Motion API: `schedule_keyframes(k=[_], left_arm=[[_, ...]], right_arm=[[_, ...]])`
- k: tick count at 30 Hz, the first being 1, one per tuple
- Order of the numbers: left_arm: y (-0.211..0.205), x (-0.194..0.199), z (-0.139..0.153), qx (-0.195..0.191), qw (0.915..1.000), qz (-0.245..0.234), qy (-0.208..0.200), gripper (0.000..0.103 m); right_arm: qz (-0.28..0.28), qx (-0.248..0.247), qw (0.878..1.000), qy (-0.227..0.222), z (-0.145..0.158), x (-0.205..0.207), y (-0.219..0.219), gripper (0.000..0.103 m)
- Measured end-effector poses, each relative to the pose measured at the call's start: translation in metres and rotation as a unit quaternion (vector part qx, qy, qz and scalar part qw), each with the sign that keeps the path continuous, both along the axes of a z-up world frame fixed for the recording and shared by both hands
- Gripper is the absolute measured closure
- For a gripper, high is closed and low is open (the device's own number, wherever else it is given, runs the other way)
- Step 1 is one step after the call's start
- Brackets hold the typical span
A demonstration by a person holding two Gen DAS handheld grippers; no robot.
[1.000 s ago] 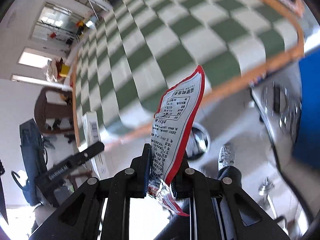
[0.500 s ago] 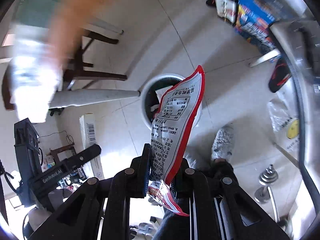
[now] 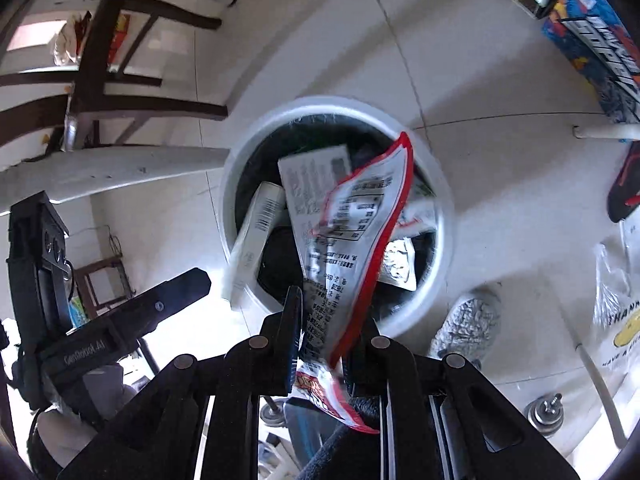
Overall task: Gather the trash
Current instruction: 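Open both tools above the bin to drop the box and bag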
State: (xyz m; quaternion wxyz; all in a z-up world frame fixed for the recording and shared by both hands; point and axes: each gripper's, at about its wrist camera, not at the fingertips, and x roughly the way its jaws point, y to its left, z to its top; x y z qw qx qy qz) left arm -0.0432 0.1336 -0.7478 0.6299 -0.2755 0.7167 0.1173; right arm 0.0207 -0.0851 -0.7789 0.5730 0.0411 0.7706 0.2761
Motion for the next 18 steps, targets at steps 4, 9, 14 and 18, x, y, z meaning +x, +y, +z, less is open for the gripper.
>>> schedule_keyframes(k=[4, 9, 14, 18], left_arm=[[0.001, -0.005, 0.011, 0.033, 0.9993, -0.014, -0.012, 0.0], [0.002, -0.015, 0.031, 0.073, 0.9968, -0.027, -0.016, 0.0], [-0.006, -0.026, 0.054, 0.087, 0.9957, -0.029, -0.009, 0.0], [-0.015, -0.034, 0.08, 0.088, 0.9958, -0.025, -0.007, 0.0]], right_arm=[[0.005, -0.01, 1.0, -0.006, -0.008, 0.0, 0.013, 0.047], [0.021, -0.045, 0.997, -0.062, 0.015, -0.005, 0.016, 0.004], [0.053, -0.13, 0.979, -0.147, 0.046, -0.017, 0.014, 0.0], [0.059, -0.154, 0.971, -0.172, 0.074, -0.028, 0.007, 0.0]])
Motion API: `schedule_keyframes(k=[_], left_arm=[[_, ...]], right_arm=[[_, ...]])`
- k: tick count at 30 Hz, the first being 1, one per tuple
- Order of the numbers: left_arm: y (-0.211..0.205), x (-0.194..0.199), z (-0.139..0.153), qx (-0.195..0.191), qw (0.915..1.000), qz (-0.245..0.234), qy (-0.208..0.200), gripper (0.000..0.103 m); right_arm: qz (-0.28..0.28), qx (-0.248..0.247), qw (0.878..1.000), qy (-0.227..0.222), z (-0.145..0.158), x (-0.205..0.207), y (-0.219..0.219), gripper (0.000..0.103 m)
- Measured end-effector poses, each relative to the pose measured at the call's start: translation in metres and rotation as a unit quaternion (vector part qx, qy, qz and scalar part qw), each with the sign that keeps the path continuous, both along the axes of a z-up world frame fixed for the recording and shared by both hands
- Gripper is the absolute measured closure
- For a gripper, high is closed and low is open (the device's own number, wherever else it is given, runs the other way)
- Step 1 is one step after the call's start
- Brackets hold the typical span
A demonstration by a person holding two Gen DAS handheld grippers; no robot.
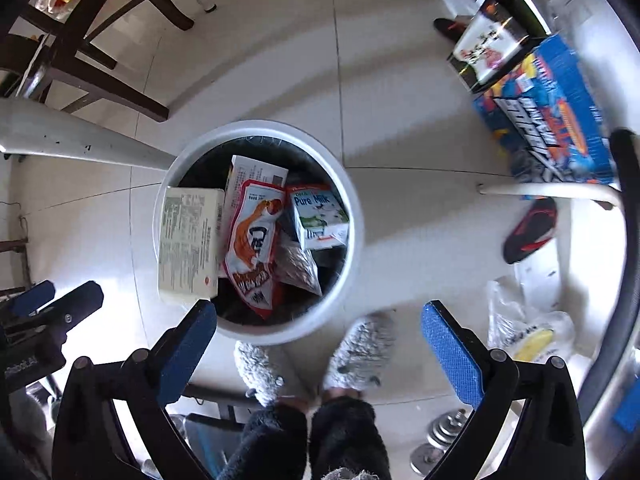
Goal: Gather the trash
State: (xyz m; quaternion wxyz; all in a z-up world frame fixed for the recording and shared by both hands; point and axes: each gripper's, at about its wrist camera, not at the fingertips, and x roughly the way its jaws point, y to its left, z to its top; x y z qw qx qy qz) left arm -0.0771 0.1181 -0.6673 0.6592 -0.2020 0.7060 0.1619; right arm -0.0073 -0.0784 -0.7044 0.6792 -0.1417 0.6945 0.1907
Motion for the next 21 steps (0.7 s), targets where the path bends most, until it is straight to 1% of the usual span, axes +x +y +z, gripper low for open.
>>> schedule_keyframes(k=[5, 6, 7, 8, 12, 13, 15, 16, 17, 18, 21], left_arm=[[-0.009, -0.014, 0.048, 0.001, 1.0, -0.003, 0.0, 0.0], [-0.011, -0.017, 0.063, -0.001, 1.0, -0.005, -0.002, 0.0], [-0.013, -0.018, 0.073, -0.001, 1.0, -0.005, -0.003, 0.0], [-0.015, -0.021, 0.089, -0.001, 1.0, -0.007, -0.005, 0.0], [-0.022, -0.03, 0.148, 0.001, 0.9996, -0.016, -0.022, 0.0], [-0.024, -0.032, 0.166, -0.002, 0.9995, -0.017, -0.028, 0.0], [-0.027, -0.036, 0.201, -0.008, 0.9991, -0.019, -0.038, 0.0], [-0.028, -0.037, 0.215, -0.012, 0.9988, -0.02, -0.043, 0.0], [-0.029, -0.039, 0.233, -0.015, 0.9986, -0.02, -0.047, 0.0], [-0.031, -0.041, 0.245, -0.019, 0.9984, -0.02, -0.05, 0.0], [-0.035, -0.048, 0.294, -0.036, 0.9969, -0.016, -0.068, 0.0]], right_arm=[[0.0, -0.006, 1.0, -0.017, 0.047, -0.012, -0.011, 0.0], [-0.002, -0.006, 1.0, -0.022, 0.062, -0.015, -0.015, 0.0], [-0.003, -0.008, 1.0, -0.025, 0.073, -0.016, -0.018, 0.0], [-0.005, -0.006, 1.0, -0.026, 0.085, -0.019, -0.021, 0.0], [-0.01, 0.0, 0.999, -0.034, 0.148, -0.029, -0.033, 0.0], [-0.011, 0.004, 0.999, -0.034, 0.17, -0.032, -0.038, 0.0], [-0.011, 0.008, 0.999, -0.036, 0.199, -0.038, -0.042, 0.0], [-0.013, 0.016, 0.999, -0.036, 0.224, -0.042, -0.047, 0.0], [-0.014, 0.02, 0.999, -0.035, 0.237, -0.045, -0.048, 0.0], [-0.016, 0.028, 0.999, -0.034, 0.262, -0.049, -0.053, 0.0], [-0.023, 0.051, 0.998, -0.032, 0.316, -0.057, -0.064, 0.0]])
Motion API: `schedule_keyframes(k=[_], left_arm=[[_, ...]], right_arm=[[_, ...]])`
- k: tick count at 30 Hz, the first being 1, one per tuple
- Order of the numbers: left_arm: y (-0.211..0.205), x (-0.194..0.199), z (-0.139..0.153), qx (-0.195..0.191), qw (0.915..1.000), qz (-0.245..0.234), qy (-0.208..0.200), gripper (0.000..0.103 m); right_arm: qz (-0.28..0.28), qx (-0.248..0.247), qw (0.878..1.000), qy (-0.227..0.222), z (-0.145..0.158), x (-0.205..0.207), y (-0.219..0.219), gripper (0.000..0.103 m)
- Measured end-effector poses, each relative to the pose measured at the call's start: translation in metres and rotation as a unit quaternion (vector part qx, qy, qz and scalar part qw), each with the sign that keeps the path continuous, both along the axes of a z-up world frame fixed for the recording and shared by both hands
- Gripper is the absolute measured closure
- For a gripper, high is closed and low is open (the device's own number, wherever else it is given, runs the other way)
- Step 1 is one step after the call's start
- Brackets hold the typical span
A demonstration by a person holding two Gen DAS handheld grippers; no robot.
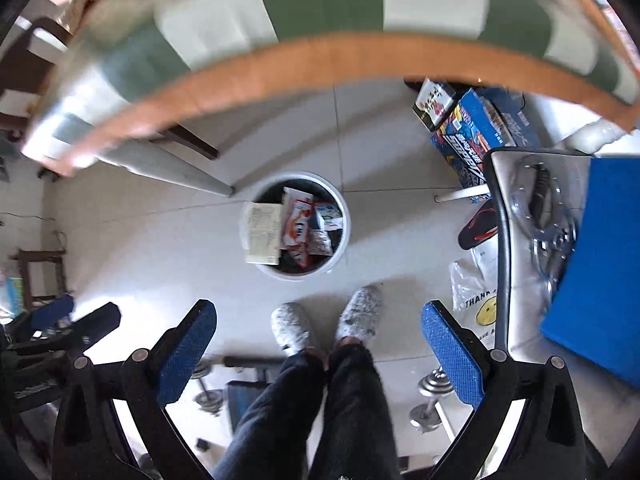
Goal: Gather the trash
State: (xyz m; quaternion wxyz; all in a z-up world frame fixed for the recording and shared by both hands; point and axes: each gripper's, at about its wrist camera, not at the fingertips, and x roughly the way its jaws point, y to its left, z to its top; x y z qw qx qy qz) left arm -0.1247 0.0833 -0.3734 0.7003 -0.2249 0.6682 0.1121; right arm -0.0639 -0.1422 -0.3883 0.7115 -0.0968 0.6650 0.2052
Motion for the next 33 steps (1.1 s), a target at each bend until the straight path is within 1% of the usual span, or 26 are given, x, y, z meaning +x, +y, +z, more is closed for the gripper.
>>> schedule_keyframes(k=[1, 2, 5, 8, 11, 14, 18, 24, 30, 33], left_arm=[[-0.002, -0.002, 0.018, -0.005, 1.0, 0.0, -0.007, 0.0], [-0.003, -0.004, 0.036, -0.008, 0.9999, -0.001, -0.014, 0.0], [-0.007, -0.009, 0.085, -0.018, 0.9991, -0.004, -0.039, 0.0], [-0.009, -0.015, 0.129, -0.03, 0.9975, -0.01, -0.064, 0.0], [-0.011, -0.021, 0.165, -0.043, 0.9954, -0.012, -0.085, 0.0], [-0.011, -0.03, 0.193, -0.053, 0.9932, -0.006, -0.104, 0.0], [-0.008, -0.041, 0.22, -0.063, 0.9903, 0.005, -0.124, 0.0], [-0.014, -0.054, 0.248, -0.076, 0.9861, 0.014, -0.147, 0.0], [-0.019, -0.062, 0.262, -0.075, 0.9841, 0.012, -0.161, 0.0], [-0.021, -0.065, 0.266, -0.072, 0.9836, 0.012, -0.165, 0.0]], right_arm=[[-0.001, 0.012, 1.0, -0.001, 0.027, -0.003, -0.006, 0.0], [-0.003, 0.018, 1.0, -0.002, 0.042, -0.005, -0.008, 0.0], [0.0, 0.048, 0.999, 0.001, 0.107, -0.011, -0.02, 0.0], [0.008, 0.074, 0.997, -0.001, 0.162, -0.015, -0.031, 0.0], [0.019, 0.096, 0.995, -0.005, 0.207, -0.022, -0.038, 0.0], [0.035, 0.123, 0.992, -0.002, 0.249, -0.029, -0.044, 0.0], [0.049, 0.15, 0.987, 0.011, 0.286, -0.04, -0.051, 0.0], [0.063, 0.17, 0.983, 0.016, 0.318, -0.056, -0.059, 0.0], [0.073, 0.179, 0.981, 0.012, 0.338, -0.061, -0.065, 0.0], [0.076, 0.179, 0.981, 0.009, 0.342, -0.061, -0.066, 0.0]])
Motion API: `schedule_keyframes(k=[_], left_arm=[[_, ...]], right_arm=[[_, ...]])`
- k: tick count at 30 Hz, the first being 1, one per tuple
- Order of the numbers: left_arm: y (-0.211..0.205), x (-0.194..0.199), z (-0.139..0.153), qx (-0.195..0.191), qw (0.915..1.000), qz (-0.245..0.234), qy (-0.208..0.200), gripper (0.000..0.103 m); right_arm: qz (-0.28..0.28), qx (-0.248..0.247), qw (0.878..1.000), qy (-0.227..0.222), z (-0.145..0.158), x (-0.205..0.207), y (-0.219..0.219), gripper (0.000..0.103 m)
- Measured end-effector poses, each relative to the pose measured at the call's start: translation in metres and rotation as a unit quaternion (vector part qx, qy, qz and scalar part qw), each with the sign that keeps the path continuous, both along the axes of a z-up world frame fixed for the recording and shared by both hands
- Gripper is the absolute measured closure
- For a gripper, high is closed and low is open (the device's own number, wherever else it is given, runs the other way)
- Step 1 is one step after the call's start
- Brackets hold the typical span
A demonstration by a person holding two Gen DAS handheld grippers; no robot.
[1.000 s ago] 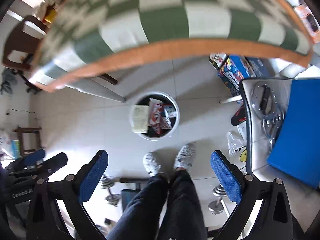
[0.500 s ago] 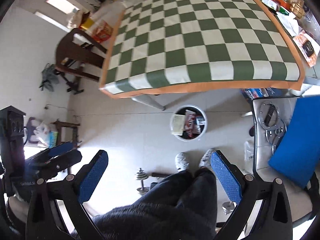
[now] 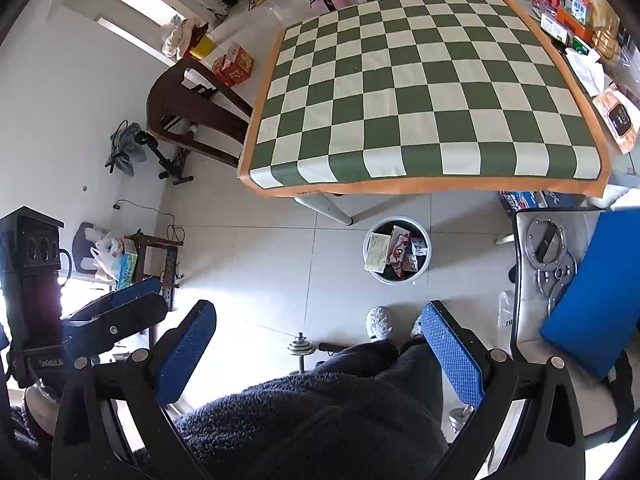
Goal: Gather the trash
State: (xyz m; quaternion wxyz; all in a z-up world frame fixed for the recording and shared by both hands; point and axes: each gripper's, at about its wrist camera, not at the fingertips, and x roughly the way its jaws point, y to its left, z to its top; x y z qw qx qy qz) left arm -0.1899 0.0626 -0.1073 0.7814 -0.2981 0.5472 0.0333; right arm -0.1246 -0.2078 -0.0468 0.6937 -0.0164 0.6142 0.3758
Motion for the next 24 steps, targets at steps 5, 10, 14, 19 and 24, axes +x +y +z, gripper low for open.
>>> schedule_keyframes(k=[5, 10, 14, 19, 24], left_arm=[[-0.0013, -0.0038, 0.003, 0.004, 1.0, -0.002, -0.001, 0.0], [-0.0049, -0.0043, 0.0062, 0.013, 0.9999, -0.011, 0.002, 0.0], [-0.006, -0.004, 0.0062, 0.018, 0.9996, -0.02, 0.006, 0.0], [-0.0056, -0.0018, 0.0058, 0.02, 0.9995, -0.024, 0.008, 0.0], [-0.009, -0.0017, 0.0066, 0.02, 0.9996, -0.019, 0.007, 0.0]], right_arm=[[0.005, -0.001, 1.0, 0.0, 0.0033, 0.0003, 0.0018, 0.0], [0.009, -0.002, 1.0, 0.001, 0.0059, 0.0012, 0.0042, 0.0], [0.013, -0.006, 1.0, 0.005, 0.0072, 0.0004, 0.0052, 0.0], [0.02, -0.012, 1.0, 0.008, 0.0056, -0.0006, 0.0017, 0.0], [0.021, -0.014, 1.0, 0.011, 0.0038, -0.0002, -0.0012, 0.0]])
